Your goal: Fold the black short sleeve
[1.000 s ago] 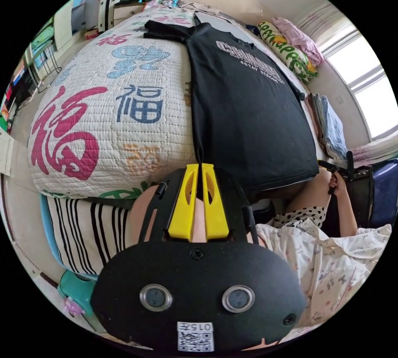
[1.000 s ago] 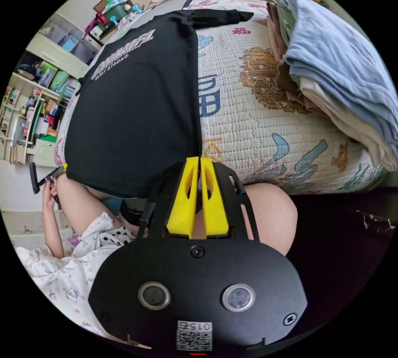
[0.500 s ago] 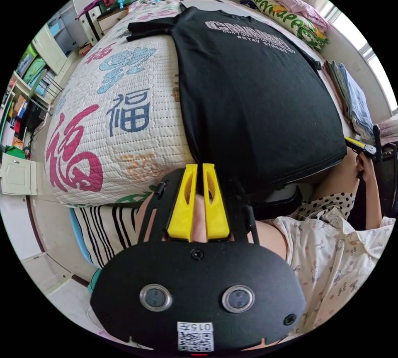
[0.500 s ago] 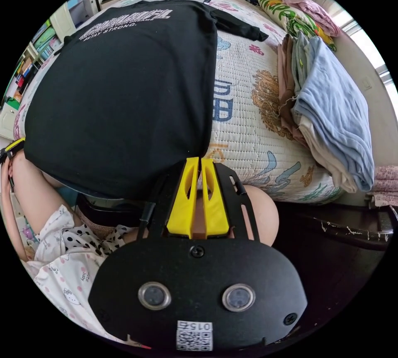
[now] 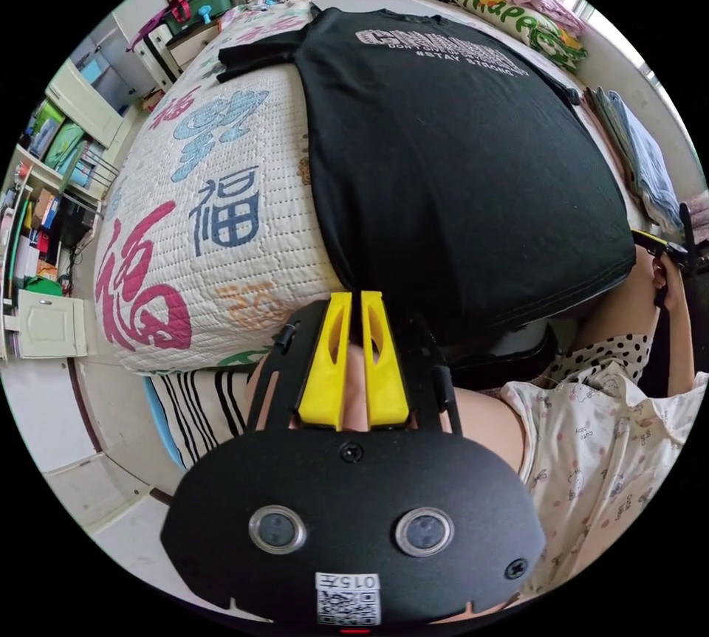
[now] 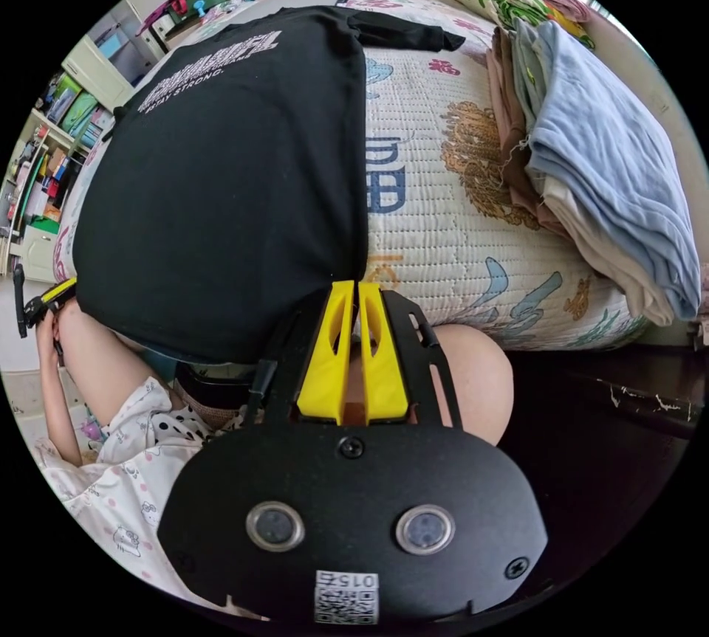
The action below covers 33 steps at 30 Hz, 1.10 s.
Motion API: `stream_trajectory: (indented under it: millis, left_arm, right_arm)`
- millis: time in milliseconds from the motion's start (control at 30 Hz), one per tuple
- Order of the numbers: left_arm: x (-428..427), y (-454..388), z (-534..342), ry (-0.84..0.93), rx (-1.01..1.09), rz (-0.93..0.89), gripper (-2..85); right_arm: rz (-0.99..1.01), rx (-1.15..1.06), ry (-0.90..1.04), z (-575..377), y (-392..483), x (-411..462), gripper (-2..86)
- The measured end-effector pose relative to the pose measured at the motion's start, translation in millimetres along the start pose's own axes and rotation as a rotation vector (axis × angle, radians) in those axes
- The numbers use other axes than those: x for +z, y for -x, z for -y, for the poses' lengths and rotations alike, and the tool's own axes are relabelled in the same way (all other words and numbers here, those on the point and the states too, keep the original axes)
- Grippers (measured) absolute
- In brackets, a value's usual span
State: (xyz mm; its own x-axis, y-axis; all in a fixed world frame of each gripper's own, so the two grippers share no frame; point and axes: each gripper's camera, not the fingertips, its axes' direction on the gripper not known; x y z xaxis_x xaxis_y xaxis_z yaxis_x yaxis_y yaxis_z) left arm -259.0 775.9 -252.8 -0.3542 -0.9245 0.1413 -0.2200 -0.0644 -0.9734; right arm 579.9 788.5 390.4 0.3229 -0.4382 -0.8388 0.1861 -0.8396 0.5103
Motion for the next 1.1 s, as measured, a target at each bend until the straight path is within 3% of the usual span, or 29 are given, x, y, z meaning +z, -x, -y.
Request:
stream_trajectory:
  millis: [433,1100]
  left_arm:
    - [-32.0,37.9,37.3,0.021,-0.019,-0.096,0.5]
    - [-88.0,37.7,28.4,0.011,0.018,0.027,0.4]
  right_arm:
    - [0.073,0.027,-0.005,7.0,10.8,18.2,0.2]
    - [0.092,0.064,-0.031,-24.4,46.6,-12.6,0.3]
